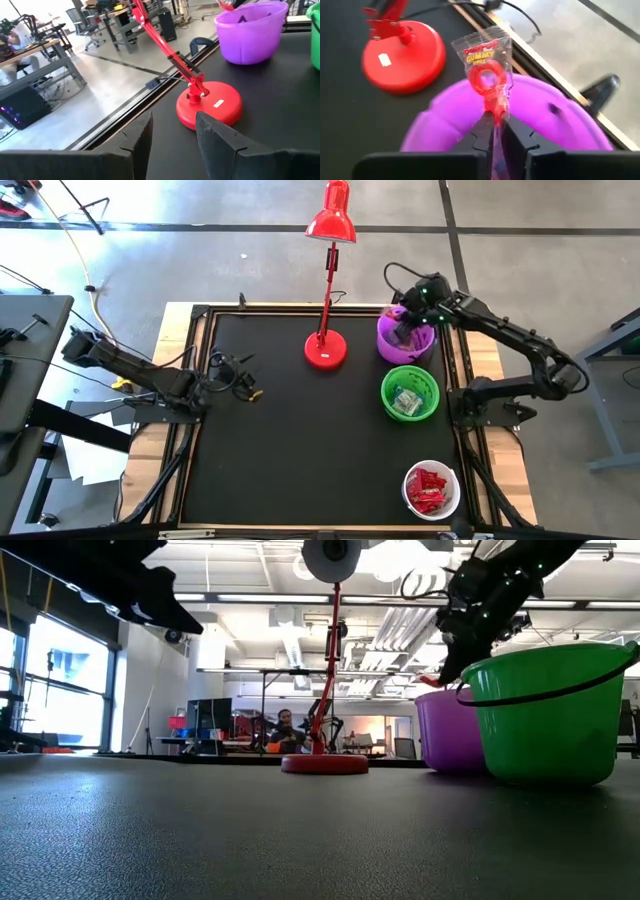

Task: Organize candy in baskets
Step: Put the red gummy into the violet bucket, then return to Home Position

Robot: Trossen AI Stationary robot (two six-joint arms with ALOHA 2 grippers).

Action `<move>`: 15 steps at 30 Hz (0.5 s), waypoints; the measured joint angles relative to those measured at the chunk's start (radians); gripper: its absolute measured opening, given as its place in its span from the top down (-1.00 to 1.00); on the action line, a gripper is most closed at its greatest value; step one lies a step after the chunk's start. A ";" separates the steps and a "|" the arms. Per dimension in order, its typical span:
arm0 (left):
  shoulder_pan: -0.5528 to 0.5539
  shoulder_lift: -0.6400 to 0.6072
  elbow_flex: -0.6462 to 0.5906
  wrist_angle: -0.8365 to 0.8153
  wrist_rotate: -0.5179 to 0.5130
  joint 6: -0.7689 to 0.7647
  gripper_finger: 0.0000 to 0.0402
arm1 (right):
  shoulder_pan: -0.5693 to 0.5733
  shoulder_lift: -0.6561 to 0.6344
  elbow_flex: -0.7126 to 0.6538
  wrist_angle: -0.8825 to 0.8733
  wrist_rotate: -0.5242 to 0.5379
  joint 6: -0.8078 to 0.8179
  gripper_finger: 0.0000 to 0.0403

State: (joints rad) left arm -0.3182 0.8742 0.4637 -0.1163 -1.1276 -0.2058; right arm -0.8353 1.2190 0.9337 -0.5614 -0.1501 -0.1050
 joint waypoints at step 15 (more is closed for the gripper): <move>0.017 0.000 0.000 0.010 0.048 -0.021 0.32 | 0.021 -0.003 0.001 -0.196 -0.211 0.238 0.24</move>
State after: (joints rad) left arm -0.3008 0.8742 0.4637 -0.1062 -1.0793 -0.2265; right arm -0.8144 1.2160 0.9348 -0.7570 -0.3613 0.1329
